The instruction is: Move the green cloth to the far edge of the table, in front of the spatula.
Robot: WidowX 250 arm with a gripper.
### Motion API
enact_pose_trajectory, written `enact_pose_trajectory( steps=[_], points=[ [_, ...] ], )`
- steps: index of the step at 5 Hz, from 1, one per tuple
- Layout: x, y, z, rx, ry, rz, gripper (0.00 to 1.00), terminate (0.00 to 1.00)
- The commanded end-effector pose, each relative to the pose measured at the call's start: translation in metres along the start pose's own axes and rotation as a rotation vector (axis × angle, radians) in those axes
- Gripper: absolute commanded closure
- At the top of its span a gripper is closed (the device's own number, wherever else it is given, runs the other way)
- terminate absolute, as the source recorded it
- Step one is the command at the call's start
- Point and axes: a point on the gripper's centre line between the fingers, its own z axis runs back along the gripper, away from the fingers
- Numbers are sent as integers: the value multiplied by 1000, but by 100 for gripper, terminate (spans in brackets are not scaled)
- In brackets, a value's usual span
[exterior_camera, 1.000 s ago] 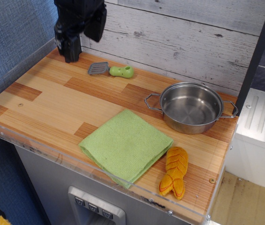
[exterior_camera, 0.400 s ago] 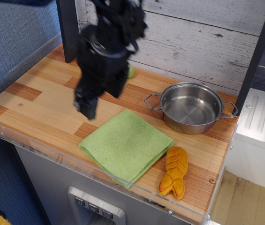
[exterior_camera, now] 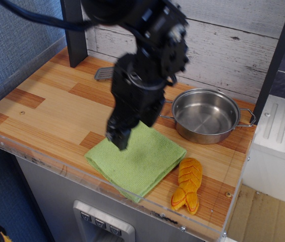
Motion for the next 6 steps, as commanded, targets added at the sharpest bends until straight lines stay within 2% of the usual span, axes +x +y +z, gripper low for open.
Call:
enact_pose_trajectory(
  steps=[1,3,4,6],
  points=[
    [-11,-2,-18,2,3,-17,0,0],
    [-10,-5,-39,27,-7,-13,0,0],
    [1,-6,-42,33,-25,6,0,0],
    [46,-2,-46,46,-55,87,0,0]
  ],
)
